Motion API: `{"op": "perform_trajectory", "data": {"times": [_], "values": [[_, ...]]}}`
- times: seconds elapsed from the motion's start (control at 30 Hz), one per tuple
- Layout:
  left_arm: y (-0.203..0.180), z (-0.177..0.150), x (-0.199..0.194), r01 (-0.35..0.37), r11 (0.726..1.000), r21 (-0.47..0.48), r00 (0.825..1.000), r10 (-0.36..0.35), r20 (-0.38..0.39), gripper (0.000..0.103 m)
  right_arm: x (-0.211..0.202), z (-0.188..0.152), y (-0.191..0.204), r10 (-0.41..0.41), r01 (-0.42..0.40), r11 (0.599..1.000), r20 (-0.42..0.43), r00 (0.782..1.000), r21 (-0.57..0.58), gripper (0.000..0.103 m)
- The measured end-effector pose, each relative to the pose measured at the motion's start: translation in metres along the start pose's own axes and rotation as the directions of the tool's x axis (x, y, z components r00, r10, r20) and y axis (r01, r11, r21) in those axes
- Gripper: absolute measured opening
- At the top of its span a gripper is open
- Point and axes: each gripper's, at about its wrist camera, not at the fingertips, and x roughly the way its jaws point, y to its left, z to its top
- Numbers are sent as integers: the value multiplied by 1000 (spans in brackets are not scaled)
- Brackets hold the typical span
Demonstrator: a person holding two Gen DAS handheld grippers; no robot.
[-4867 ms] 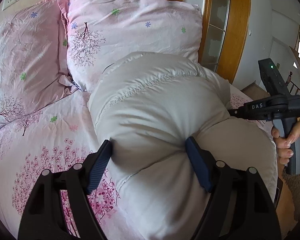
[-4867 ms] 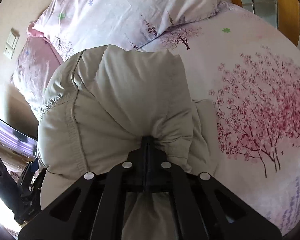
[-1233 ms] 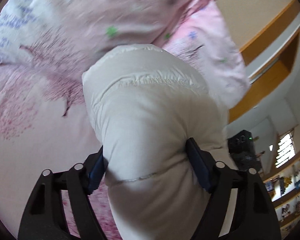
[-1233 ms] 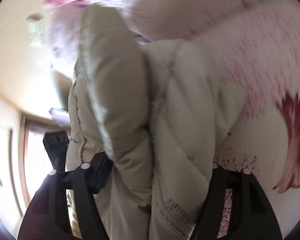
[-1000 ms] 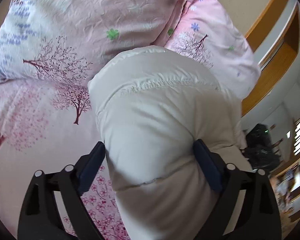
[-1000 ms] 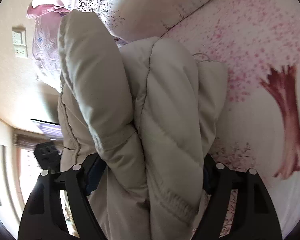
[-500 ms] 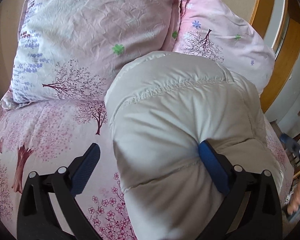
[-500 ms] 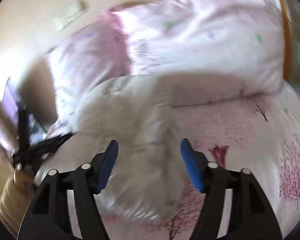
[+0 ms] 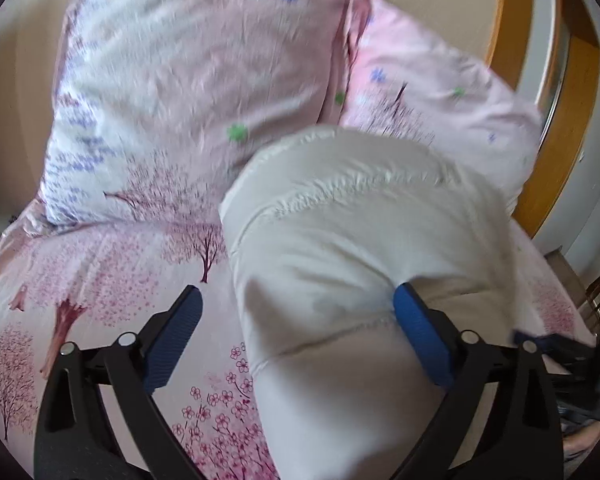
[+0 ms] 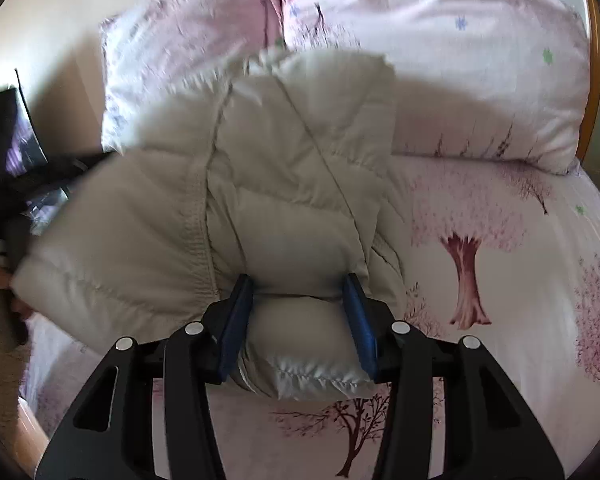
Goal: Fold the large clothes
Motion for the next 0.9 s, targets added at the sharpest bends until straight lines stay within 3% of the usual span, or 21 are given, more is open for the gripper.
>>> {"op": "perform_trajectory", "data": {"times": [0.1, 0.2, 0.3, 0.33, 0.4, 0.5, 0.6, 0.7, 0.73, 0.8, 0.9], "values": [[-23, -10, -43, 99, 994, 55, 989, -105, 102, 94, 6, 1, -17, 63, -62, 996, -24, 998, 70, 49], [-54, -26, -64, 126, 975, 182, 982, -148, 114, 95, 8, 0, -18, 63, -61, 996, -30, 998, 70, 53], [-72, -38, -42, 155, 960, 232, 988, -155, -19, 93, -1, 11, -14, 61, -58, 997, -56, 997, 58, 52], [-75, -45, -28, 142, 960, 240, 989, -128, -74, 93, -6, 17, -15, 77, -73, 995, -49, 996, 71, 50], [-82, -55, -19, 67, 951, 302, 997, -53, -54, 96, -25, 36, -20, 121, -123, 987, 28, 992, 106, 48], [-83, -55, -18, 68, 951, 303, 997, -53, -57, 98, -36, 81, -23, 123, -139, 981, 121, 985, 136, 48], [-84, -52, -15, 64, 953, 297, 997, -49, -59, 100, -21, 113, -20, 97, -114, 984, 126, 987, 136, 46], [-85, -52, -13, 56, 951, 303, 998, -42, -55, 101, 9, 137, -23, 79, -90, 983, 73, 994, 158, 46], [-85, -51, -12, 58, 951, 302, 998, -43, -54, 101, 29, 141, -27, 28, -29, 985, 6, 1000, 169, 46], [-88, -51, -9, 69, 951, 301, 997, -56, -54, 101, 58, 137, -34, -19, 36, 984, -96, 995, 174, 46], [-98, -48, -4, 77, 946, 316, 997, -66, -48, 101, 89, 129, -54, -9, 62, 965, -203, 979, 254, 49]]}}
